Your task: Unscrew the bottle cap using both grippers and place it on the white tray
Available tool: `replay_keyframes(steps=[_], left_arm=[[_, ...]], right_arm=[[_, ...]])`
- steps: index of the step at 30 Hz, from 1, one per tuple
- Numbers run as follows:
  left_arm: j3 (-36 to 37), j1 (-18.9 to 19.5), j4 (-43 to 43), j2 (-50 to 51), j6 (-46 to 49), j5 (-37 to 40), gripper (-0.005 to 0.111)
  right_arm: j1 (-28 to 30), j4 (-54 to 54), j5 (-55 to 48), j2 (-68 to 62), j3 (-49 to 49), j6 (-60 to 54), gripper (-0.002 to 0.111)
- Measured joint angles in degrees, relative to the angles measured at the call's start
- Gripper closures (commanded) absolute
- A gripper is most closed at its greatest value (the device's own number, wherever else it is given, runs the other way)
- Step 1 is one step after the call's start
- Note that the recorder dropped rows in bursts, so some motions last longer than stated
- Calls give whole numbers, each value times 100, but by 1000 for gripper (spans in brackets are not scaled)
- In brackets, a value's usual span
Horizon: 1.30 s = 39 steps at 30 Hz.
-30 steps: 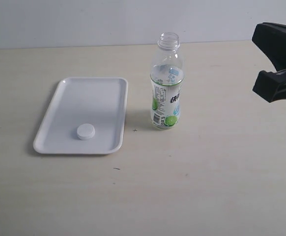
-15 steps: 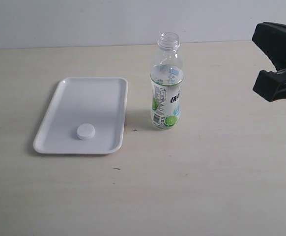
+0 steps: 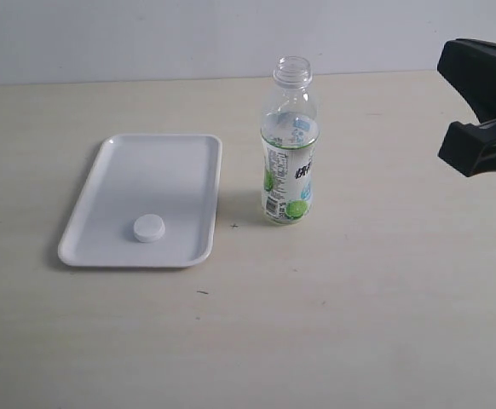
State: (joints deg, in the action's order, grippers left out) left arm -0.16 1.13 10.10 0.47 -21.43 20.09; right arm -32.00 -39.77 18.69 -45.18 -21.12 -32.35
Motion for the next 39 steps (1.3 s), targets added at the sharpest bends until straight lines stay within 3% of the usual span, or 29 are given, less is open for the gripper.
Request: replay_keyframes(steps=[39], left_arm=[[0,21,0,-9,12,88,107]], right_arm=[[-194,18,-1,0,0,-22,108]])
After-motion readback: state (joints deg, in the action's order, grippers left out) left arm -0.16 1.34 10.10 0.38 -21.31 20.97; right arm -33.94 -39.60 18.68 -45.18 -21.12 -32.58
